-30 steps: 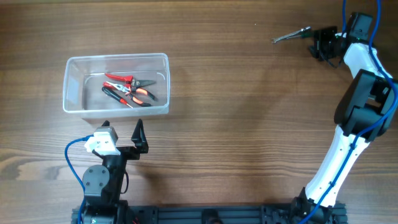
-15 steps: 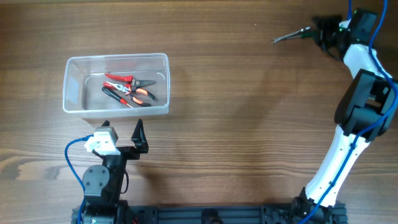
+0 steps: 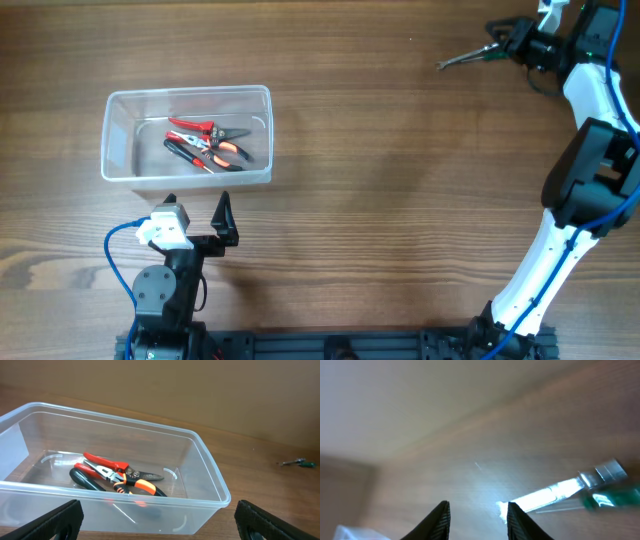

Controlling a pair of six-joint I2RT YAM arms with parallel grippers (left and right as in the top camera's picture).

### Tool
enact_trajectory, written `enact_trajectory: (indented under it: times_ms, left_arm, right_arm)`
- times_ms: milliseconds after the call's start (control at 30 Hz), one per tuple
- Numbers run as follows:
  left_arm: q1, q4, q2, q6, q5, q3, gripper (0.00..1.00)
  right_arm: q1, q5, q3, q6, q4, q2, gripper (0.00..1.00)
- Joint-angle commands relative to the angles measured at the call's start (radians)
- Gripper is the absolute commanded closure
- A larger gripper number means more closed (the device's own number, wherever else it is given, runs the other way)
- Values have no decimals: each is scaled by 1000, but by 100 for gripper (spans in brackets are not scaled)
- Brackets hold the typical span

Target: Pack container

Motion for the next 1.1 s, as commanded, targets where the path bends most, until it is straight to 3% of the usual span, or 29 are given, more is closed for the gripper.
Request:
enact_trajectory:
  times_ms: [0, 100, 300, 467, 733, 900, 1067]
  left_arm:
    - [6, 0, -1, -9, -3, -4, 0]
    - [6, -1, -1, -9, -3, -4, 0]
    - [6, -1, -1, -9, -3, -5, 0]
    - [6, -1, -1, -9, -3, -4, 0]
    - [6, -1, -1, -9, -3, -4, 0]
    - [6, -1, -1, -9, -3, -5, 0]
    - [6, -1, -1, -9, -3, -4, 0]
  right_arm:
    - [37, 299, 9, -435, -176, -18, 64]
    - [71, 522, 10, -593, -230, -18, 63]
    - [71, 601, 16, -610, -147, -18, 46]
    - [72, 637, 16, -603, -80, -17, 41]
    - [87, 562, 16, -394, -26, -11, 38]
    - [99, 583, 16, -257, 112, 7, 34]
    - [99, 603, 16, -235, 203, 55, 33]
